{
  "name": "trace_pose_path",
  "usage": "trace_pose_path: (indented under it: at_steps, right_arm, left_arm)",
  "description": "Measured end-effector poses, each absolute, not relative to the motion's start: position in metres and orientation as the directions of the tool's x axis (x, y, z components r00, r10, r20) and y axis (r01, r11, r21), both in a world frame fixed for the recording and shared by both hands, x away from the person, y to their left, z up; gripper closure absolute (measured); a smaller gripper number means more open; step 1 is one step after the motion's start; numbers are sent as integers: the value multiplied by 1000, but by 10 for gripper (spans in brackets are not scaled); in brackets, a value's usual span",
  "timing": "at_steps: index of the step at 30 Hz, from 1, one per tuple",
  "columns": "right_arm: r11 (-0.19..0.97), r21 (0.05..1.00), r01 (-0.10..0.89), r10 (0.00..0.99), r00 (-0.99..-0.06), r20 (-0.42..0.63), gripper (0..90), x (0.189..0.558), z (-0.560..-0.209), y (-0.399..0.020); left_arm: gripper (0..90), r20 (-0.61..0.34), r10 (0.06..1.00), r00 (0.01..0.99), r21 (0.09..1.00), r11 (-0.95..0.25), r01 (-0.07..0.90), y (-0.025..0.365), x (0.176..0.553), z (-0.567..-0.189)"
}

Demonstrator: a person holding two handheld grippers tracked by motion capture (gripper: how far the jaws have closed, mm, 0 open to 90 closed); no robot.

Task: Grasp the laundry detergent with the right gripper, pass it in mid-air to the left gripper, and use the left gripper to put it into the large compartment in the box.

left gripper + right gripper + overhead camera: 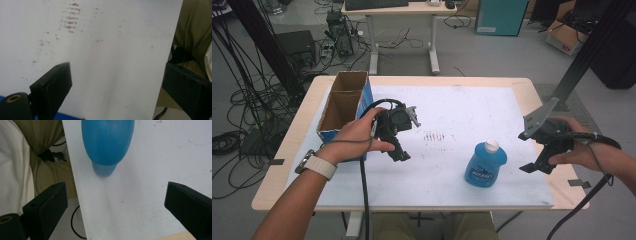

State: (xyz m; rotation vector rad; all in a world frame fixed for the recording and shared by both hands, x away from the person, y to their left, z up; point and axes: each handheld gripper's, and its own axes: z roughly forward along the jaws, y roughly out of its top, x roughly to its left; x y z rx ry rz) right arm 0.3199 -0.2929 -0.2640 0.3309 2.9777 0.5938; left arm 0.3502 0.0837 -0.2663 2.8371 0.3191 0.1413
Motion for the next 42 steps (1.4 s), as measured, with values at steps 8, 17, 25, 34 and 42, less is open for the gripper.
trace_pose_path:
  at_steps: [8, 17, 25, 34, 42]
  right_arm:
    - [895, 392, 211, 242, -970, -30, 48, 318, -268, -295]
    - [891, 397, 221, 249, -968, -20, 47, 318, -271, -296]
    - [888, 399, 227, 256, -966, -21, 47, 317, -274, -297]
    - [876, 420, 238, 266, -964, -10, 48, 317, -283, -295]
    - [868, 429, 251, 274, -962, 9, 49, 316, -294, -295]
  left_arm:
    - [94, 68, 228, 971, 287, -937, 200, 83, 350, -267]
    - [95, 72, 231, 970, 295, -934, 201, 81, 350, -268]
    - [95, 69, 231, 971, 292, -935, 201, 81, 350, -270]
    - [95, 61, 227, 972, 286, -937, 201, 80, 351, -271]
    - [95, 59, 226, 972, 286, -937, 200, 81, 351, -271]
